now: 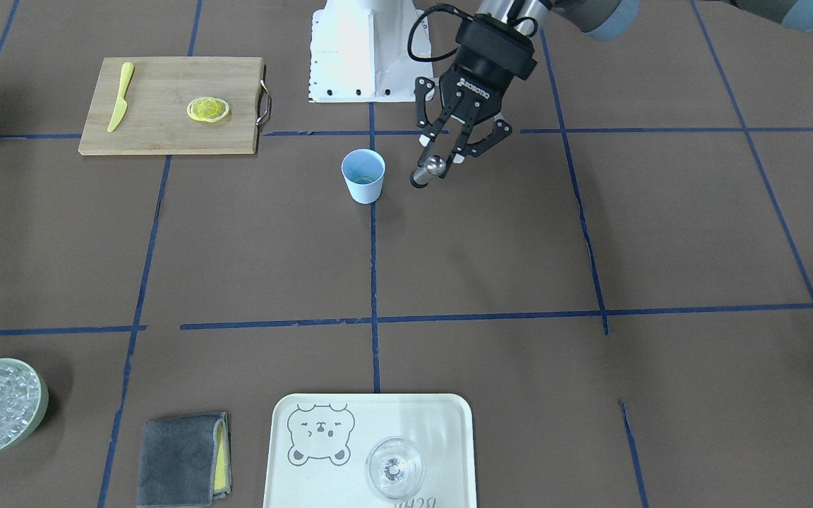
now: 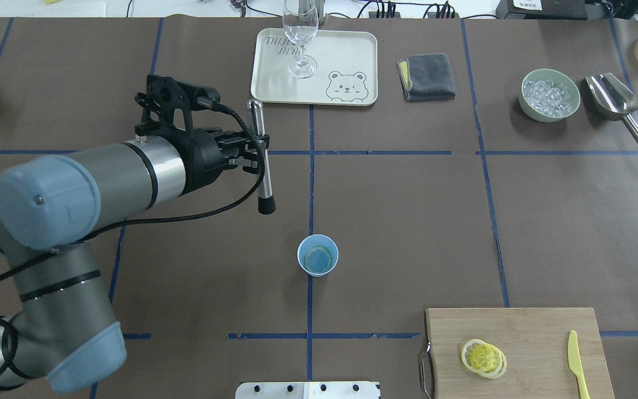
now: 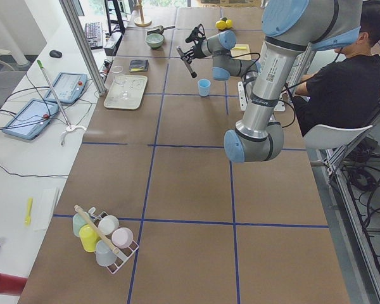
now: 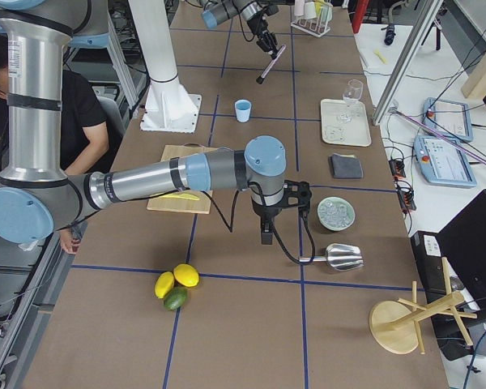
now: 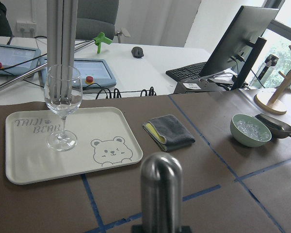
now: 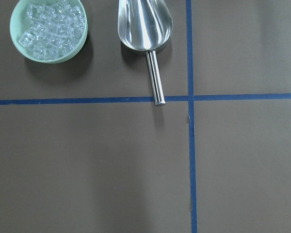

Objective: Squeeze lemon into cup
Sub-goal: 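Raise the muddler out of the cup with the left gripper, then carry the muddler back and stand it on the table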

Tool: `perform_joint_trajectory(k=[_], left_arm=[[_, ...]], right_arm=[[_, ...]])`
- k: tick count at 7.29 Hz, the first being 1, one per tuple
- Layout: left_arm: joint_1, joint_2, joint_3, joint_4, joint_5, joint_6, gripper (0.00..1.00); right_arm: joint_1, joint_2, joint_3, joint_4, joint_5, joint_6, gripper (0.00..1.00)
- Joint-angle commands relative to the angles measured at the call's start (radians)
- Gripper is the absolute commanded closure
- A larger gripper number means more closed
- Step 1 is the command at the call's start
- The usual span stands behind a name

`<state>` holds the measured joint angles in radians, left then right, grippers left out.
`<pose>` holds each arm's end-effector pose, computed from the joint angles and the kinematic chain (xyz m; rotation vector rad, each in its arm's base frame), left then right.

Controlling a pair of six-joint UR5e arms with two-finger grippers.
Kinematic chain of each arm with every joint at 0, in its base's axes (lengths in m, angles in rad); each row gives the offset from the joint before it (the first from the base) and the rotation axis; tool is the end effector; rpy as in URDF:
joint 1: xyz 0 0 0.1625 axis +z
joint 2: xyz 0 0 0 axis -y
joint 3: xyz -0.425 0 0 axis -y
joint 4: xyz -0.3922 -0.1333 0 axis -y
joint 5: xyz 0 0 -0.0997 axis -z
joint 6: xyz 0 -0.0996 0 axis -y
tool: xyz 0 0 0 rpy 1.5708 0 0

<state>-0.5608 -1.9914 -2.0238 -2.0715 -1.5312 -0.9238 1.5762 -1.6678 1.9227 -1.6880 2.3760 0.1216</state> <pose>0.3863 -0.4047 0.1714 0.8077 1.1123 0.0450 0.0639 -0.4463 0.5413 0.0833 -0.8101 0.0645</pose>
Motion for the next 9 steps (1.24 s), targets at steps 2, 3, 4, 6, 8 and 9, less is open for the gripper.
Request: perform_joint_trajectory(k=[2,3,4,6,8,9], left_arm=[[-0.186,0.062,-0.001,0.342,-0.382,-0.006,1.00],[-0.208,0.056,-0.003,0.487,-0.438,-0.006,1.00],[-0.214,0.056,0.011,0.598,-0.492,-0.006,1.00],[-0.261,0.046,0.112,0.776,-0.544,0.008,1.00],[-0.303,0.069,0.219,0.775,-0.544,0.247,1.00],[-0.344,0.106,0.279,0.763,-0.547,0.392,1.00]], right_arm=[[0.001,0.005,-0.008,0.007,-0.003,0.007,0.00],[0.001,0.007,-0.013,0.008,-0.003,0.004,0.00],[0.001,0.007,-0.014,0.008,-0.008,0.003,0.00],[0.001,0.011,-0.010,0.010,-0.017,0.003,0.00],[0.001,0.011,-0.010,0.010,-0.017,0.003,0.00],[0.001,0.011,-0.007,0.010,-0.017,0.003,0.00]])
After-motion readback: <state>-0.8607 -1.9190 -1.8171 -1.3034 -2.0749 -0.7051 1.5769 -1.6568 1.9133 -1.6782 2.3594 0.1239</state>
